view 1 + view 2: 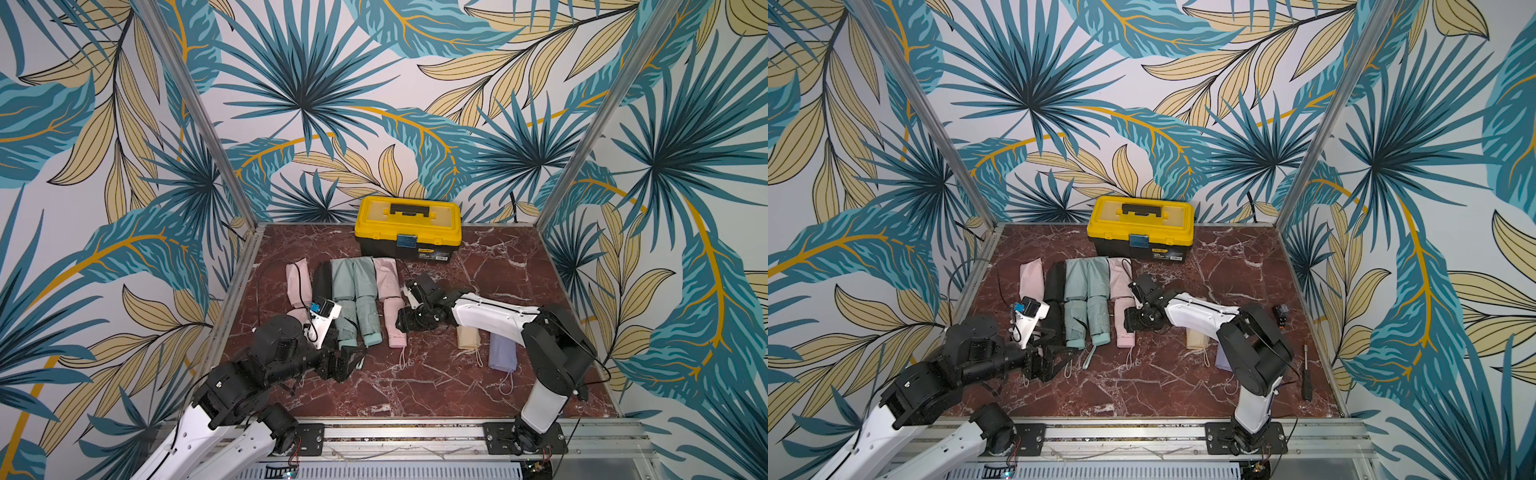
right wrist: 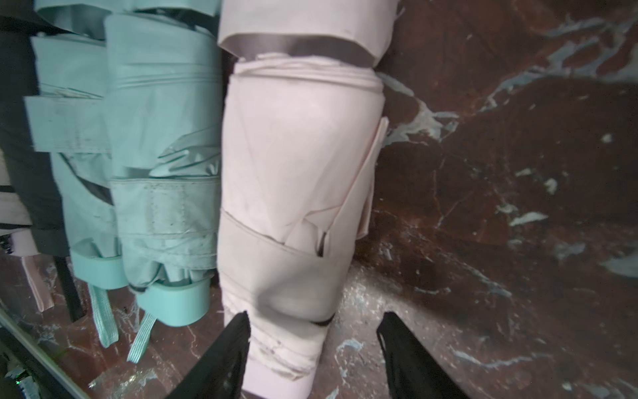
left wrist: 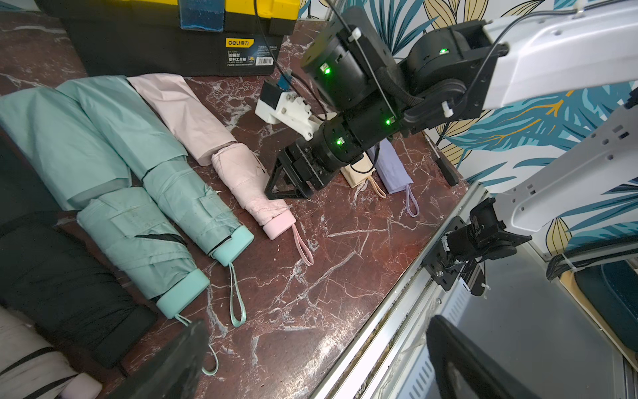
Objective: Take umbrellas out of sleeves
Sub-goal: Move the umbrella to the center of the board.
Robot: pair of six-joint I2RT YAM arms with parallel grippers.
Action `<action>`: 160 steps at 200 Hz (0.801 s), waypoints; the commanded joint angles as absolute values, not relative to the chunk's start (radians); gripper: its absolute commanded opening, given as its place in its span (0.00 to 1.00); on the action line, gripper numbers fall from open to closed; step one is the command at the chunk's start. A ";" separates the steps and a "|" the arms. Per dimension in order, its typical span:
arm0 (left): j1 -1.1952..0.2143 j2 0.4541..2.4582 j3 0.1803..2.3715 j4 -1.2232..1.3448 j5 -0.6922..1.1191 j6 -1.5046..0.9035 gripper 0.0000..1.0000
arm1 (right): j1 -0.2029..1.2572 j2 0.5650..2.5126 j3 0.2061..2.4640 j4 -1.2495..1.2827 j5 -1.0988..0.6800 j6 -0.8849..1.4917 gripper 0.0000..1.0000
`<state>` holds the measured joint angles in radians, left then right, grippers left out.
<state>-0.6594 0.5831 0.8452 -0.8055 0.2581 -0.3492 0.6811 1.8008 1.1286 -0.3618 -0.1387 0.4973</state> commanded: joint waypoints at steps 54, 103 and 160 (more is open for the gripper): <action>-0.655 0.575 0.860 -0.811 0.254 -0.350 1.00 | 0.683 1.827 1.132 -0.257 -0.184 0.512 0.59; -0.654 0.575 0.859 -0.811 0.253 -0.350 1.00 | 0.683 1.860 1.145 -0.228 -0.257 0.492 0.57; -0.655 0.578 0.861 -0.812 0.253 -0.350 1.00 | 0.683 1.862 1.149 -0.187 -0.278 0.488 0.56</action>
<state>-0.6594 0.5827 0.8452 -0.8055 0.2577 -0.3492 0.6811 1.8545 1.1336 -0.2111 -0.2565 0.5003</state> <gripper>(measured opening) 0.995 0.564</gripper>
